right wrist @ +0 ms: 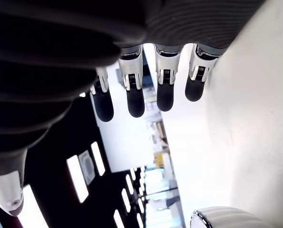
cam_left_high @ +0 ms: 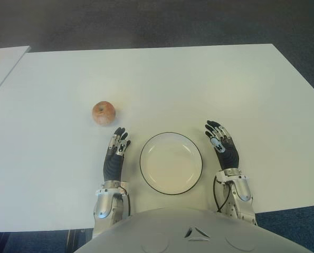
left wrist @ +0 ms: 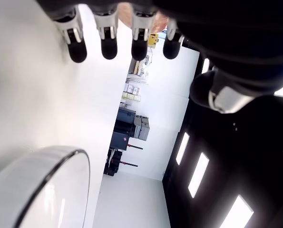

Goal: Put the apples into the plate.

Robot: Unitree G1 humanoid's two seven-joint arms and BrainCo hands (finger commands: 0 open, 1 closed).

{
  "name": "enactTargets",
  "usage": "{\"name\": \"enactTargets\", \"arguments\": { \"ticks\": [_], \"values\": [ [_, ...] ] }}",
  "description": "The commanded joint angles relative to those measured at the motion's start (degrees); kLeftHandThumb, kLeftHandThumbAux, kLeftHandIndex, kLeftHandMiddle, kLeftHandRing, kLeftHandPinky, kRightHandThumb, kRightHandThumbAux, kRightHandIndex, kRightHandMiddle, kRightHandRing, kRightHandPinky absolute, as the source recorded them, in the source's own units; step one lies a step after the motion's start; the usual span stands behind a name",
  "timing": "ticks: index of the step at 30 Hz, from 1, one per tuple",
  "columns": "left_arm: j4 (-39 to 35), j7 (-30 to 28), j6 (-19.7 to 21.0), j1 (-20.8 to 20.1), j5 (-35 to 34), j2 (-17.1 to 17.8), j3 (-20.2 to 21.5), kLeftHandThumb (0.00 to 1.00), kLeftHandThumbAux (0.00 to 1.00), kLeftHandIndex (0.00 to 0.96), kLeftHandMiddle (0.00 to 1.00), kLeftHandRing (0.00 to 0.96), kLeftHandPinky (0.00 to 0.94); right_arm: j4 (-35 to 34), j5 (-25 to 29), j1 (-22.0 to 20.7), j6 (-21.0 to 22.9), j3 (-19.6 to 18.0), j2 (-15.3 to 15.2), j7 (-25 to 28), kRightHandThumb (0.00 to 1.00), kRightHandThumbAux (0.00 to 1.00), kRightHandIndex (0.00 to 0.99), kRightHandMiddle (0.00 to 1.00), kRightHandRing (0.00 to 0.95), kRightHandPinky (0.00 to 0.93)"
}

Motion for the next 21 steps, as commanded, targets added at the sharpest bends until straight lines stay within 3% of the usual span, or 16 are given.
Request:
{"name": "enactTargets", "arguments": {
  "ticks": [1, 11, 16, 21],
  "values": [
    [-0.84, -0.37, 1.62, 0.59, -0.76, 0.15, 0.42, 0.133, 0.442, 0.003, 0.0, 0.0, 0.0, 1.86, -0.86, 2.08, 2.19, 0.68, 0.39, -0.59, 0.242, 0.609, 0.181, 0.186, 0.127, 0.11],
    [-1.56, -1.9, 1.78, 0.68, -3.47, 0.04, 0.65, 0.13, 0.461, 0.003, 0.0, 0.0, 0.0, 1.9, -1.39, 2.39, 1.92, 1.25, 0.54, -1.08, 0.252, 0.614, 0.17, 0.188, 0.131, 0.116],
    [-9.97, -1.2, 7.46, 3.18, -7.0, 0.61, -0.27, 0.134, 0.476, 0.02, 0.013, 0.0, 0.0, 1.98, -1.5, 2.47, 2.12, 1.56, 0.43, -1.27, 0.257, 0.611, 0.164, 0.189, 0.126, 0.095],
    [-16.09, 0.07, 11.39, 3.05, -6.93, 1.19, -0.59, 0.156, 0.494, 0.025, 0.011, 0.0, 0.0, 1.99, -1.81, 2.5, 2.23, 1.76, 0.34, -1.54, 0.258, 0.611, 0.158, 0.184, 0.119, 0.088]
  ]
}}
